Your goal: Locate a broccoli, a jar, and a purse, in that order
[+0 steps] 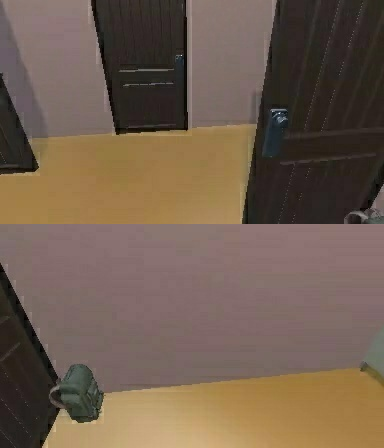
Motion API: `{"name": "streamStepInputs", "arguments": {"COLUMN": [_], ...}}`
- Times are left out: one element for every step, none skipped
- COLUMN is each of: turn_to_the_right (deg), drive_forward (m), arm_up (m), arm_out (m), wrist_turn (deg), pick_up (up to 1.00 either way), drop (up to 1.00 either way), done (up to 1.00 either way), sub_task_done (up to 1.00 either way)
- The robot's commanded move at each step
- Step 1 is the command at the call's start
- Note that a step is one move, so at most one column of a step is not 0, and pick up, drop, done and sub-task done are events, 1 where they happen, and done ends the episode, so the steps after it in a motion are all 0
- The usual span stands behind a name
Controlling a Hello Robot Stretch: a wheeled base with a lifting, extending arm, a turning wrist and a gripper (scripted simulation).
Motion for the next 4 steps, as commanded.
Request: {"name": "streamStepInputs", "arguments": {"turn_to_the_right": [-24.0,0.0,18.0,0.0], "drive_forward": [0.00,0.45,0.00,0.80], "arm_up": [0.00,0.00,0.00,0.00], "arm_out": [0.00,0.00,0.00,0.00], "wrist_turn": [0.0,0.0,0.0,0.0], "pick_up": [0.00,0.00,0.00,0.00], "drop": [0.00,0.00,0.00,0.00], "done": [0.00,0.00,0.00,0.00], "sub_task_done": [0.00,0.00,0.00,0.00]}}
